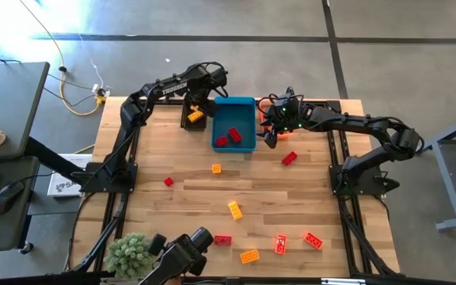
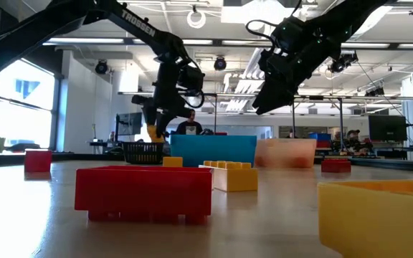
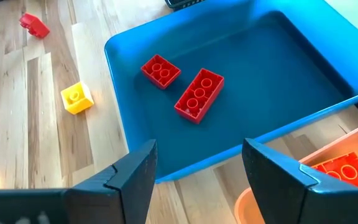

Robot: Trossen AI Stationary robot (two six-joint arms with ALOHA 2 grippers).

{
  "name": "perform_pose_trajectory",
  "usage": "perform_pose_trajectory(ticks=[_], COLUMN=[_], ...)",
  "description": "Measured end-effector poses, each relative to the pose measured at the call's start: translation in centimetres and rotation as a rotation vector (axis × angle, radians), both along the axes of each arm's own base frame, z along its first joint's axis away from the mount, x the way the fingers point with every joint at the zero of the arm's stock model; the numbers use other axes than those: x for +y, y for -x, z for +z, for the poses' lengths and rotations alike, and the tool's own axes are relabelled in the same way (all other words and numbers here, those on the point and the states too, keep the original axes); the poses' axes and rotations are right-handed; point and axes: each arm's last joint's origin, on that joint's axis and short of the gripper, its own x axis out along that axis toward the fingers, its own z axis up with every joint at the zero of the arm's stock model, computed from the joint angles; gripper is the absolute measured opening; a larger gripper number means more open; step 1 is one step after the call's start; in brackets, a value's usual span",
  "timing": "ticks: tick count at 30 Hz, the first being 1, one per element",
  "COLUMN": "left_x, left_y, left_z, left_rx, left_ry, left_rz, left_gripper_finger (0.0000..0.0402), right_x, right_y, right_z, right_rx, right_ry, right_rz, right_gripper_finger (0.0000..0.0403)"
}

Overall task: Sort & place blocks by color
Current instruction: Put the yellow game piece into the black bin, then put the orange game piece into the orange bin

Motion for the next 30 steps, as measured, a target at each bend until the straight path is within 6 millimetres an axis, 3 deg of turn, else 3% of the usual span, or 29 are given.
perform_pose_trajectory(ticks=[16,23,30], left_x=[-0.5,-0.9,-2.7], left_y=[-0.1,0.2,-0.5], left_z=[-0.4,-0.3,2.0], left_rx=[0.032,0.058,0.021], left_ry=[0.036,0.108,0.076], left_rz=[-0.012,-0.040,-0.095], left_gripper_finger=[0.0203,0.0210,0.0208], right_x=[0.5,1.8,4.3], right_y=[0.9,2.1,3.5], right_z=[-0.9,-0.2,1.3], right_rx=[0.125,0.214,0.242], right_ry=[-0.079,-0.078,-0.169], right_rz=[-0.016,-0.037,-0.090], right_gripper_finger=[0.0225,0.0225,0.0225])
